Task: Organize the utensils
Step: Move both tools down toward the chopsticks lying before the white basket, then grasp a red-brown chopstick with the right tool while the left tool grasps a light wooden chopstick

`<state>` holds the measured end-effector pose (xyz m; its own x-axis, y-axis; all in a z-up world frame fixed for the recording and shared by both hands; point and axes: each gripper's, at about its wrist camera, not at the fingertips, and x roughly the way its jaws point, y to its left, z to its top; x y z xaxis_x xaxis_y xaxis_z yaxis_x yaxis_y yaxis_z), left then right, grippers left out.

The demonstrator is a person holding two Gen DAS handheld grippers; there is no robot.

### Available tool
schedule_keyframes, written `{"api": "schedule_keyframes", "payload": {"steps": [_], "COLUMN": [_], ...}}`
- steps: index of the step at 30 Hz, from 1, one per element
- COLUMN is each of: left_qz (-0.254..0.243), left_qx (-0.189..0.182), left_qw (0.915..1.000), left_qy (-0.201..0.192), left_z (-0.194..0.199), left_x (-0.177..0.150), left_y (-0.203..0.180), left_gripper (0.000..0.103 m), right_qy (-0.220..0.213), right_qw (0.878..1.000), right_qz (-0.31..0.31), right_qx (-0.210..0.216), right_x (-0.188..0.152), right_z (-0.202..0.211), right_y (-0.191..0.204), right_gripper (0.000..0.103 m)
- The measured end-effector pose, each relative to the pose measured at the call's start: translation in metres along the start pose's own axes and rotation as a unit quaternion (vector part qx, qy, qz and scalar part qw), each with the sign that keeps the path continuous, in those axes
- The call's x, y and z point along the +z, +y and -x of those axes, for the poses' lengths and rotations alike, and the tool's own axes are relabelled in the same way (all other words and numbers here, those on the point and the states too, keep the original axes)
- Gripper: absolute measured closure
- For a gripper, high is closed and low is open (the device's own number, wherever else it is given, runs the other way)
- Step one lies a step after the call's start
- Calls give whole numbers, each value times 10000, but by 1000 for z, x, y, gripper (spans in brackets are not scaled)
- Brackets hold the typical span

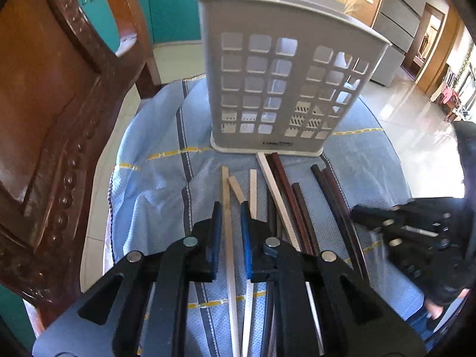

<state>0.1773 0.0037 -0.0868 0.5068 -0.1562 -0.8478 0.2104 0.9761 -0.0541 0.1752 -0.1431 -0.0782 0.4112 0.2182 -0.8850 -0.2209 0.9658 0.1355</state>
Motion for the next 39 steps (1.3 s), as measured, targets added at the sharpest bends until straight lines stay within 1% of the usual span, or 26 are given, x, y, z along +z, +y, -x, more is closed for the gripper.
{"api": "schedule_keyframes", "payload": {"steps": [3,7,9,12,15,17,20,24,27,33,39], "left_qz": [20,-80,-136,-164,-180,-170,-135,-109,-140,-194,-315], "left_qx": [28,142,227,301,348,361,378,396,426,465,511], "left_qw": [10000,9995,9989,9983,9980,9979,9978,9975,9975,9974,9971], "left_qy": [82,277,392,477,505,516,535,571,552,523,466], "left_z": [-6,-17,-25,-30,-36,-40,-45,-50,-51,-48,-48], "left_x": [2,-1,-5,-7,-8,-9,-11,-13,-13,-12,-14], "left_y": [3,-3,-9,-8,-9,-8,-4,2,2,-2,-7], "left_gripper": [90,90,90,90,90,90,90,89,89,89,89], "right_qy": [-65,-52,-46,-52,-60,-24,24,-17,-52,-118,-111], "right_qw": [9999,9995,9990,9983,9990,9990,9994,9996,9994,9989,9988], "right_qz": [-32,-190,-227,-305,-281,-312,-313,-234,-221,-169,-171], "right_qx": [-111,256,394,489,331,329,138,-140,-262,-426,-444], "right_x": [-9,-11,-12,-8,-4,-2,2,5,9,12,17], "right_z": [11,13,12,6,0,-3,-12,-16,-19,-23,-25], "right_y": [-13,-28,-28,-23,-14,-12,-8,2,8,17,24], "right_gripper": [102,101,100,95,94,94,91,91,91,90,88]}}
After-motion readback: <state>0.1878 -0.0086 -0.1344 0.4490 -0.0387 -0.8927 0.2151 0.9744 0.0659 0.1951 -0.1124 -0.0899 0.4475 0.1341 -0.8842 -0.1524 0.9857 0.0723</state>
